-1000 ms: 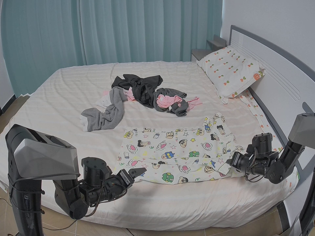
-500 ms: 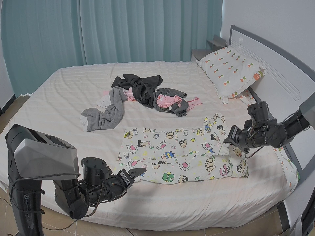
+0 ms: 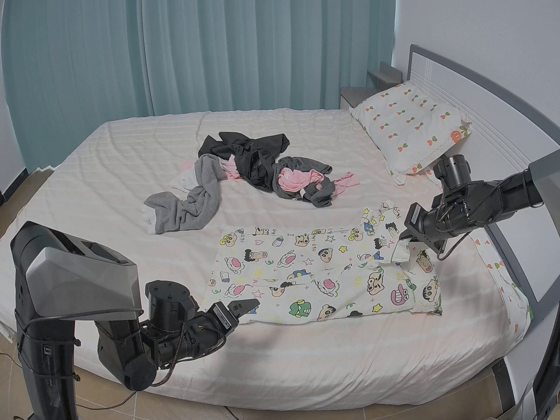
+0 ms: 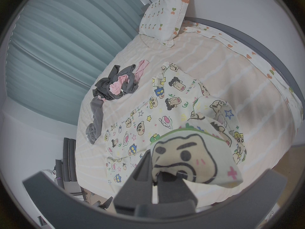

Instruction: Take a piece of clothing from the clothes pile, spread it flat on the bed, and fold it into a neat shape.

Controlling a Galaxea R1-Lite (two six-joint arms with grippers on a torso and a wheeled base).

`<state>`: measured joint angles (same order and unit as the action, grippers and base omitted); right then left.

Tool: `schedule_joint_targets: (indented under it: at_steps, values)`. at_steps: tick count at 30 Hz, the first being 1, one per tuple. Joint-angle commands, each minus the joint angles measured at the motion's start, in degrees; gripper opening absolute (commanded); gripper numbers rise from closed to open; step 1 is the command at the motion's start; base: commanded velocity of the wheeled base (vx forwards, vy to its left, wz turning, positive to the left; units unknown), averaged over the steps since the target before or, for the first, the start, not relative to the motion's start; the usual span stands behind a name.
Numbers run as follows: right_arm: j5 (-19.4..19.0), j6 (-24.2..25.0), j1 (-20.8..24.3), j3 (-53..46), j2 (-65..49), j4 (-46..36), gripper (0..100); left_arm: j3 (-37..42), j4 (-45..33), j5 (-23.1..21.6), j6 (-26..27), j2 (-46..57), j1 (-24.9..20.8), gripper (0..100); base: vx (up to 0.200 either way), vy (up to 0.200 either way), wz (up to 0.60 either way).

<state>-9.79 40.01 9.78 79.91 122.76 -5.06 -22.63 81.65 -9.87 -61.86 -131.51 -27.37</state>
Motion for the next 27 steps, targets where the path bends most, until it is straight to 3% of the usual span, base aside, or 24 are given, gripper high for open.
schedule_joint_targets:
  at_steps: [1,7,15,19,27]
  values:
    - [1.4,-0.3,0.1,2.7,2.0,-1.5,0,0.0,1.1,0.5,0.0,-0.8,-0.3,100,0.000,0.000,0.00]
    - [3.6,0.2,1.3,-3.0,1.3,-0.9,0,0.0,1.2,0.6,0.0,-0.9,-0.3,100,0.000,0.000,0.00]
    - [4.8,1.9,3.7,-18.2,-2.6,8.7,0,0.0,1.2,0.6,0.0,-1.0,-0.4,100,0.000,0.000,0.00]
    - [7.4,2.1,4.6,-22.2,-1.9,12.4,0,0.0,1.2,0.6,0.0,-1.0,-0.4,100,0.000,0.000,0.00]
    - [7.5,5.4,6.8,-26.3,-2.1,14.6,0,0.0,1.2,1.1,0.0,-1.1,-0.6,100,0.000,0.000,0.00]
